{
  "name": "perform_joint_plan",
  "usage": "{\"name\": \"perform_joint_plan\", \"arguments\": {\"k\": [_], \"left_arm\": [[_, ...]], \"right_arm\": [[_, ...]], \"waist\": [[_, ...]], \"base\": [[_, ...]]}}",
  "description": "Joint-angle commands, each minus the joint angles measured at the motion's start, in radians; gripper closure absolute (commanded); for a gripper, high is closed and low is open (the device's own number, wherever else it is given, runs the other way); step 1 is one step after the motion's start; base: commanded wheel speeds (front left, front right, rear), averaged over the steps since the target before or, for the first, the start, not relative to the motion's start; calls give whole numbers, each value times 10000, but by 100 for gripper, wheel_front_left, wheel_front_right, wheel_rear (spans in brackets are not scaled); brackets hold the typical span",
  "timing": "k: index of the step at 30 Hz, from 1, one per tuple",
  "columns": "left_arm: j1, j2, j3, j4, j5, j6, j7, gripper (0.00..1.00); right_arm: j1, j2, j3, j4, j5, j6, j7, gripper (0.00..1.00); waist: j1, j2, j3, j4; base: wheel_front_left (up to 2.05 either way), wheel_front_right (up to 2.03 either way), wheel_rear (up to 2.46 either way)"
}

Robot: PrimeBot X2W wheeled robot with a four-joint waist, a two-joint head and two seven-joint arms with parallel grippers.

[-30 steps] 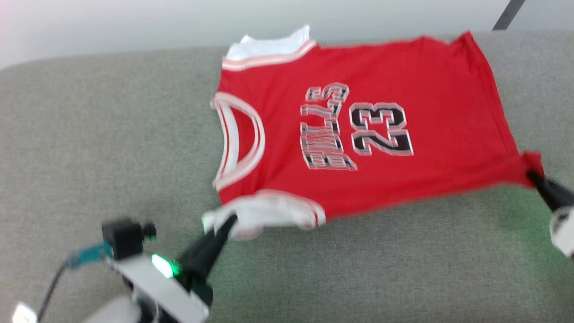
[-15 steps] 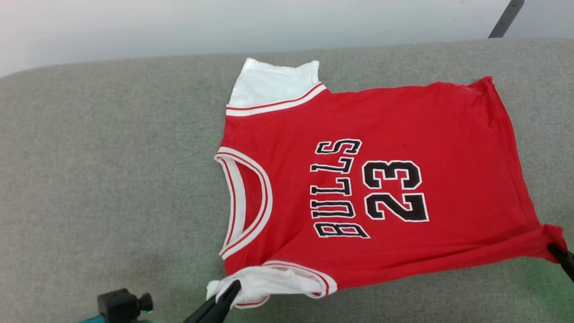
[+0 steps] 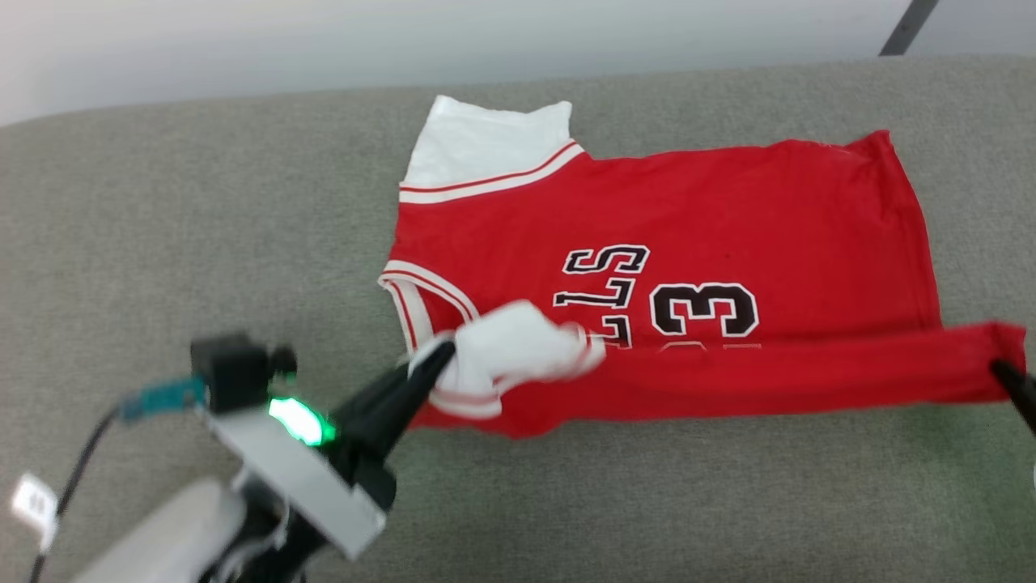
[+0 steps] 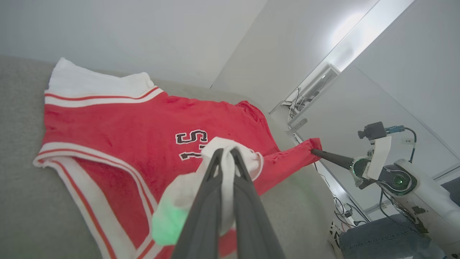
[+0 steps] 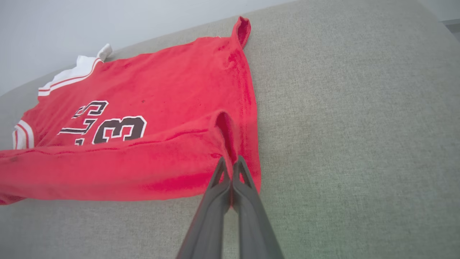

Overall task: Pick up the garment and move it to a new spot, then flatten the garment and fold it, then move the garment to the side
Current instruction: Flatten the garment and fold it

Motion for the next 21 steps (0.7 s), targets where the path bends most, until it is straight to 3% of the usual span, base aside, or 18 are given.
{"name": "perform_joint_plan", "arguments": {"k": [1,13,21], "left_arm": [[-424,-80,-65,238,-184,-33,109,100],[-2331,-675,-930,3602,-723,-30,-81,100],[-3027,-1104,-1745,5149,-446,-31,-749,100]], "right_arm": [[-331,102,-68,130,-112,-11,88,100],[-2659,1030,749,2139,-770,-11,-164,100],[-3313,1124,1394,3436,-985,-11,-916,100]], "waist": [[0,-1,97,-100],[0,-1,638,-506],[0,-1,1114,-448]], "base": [[0,0,0],[0,0,0],[0,0,0]]}}
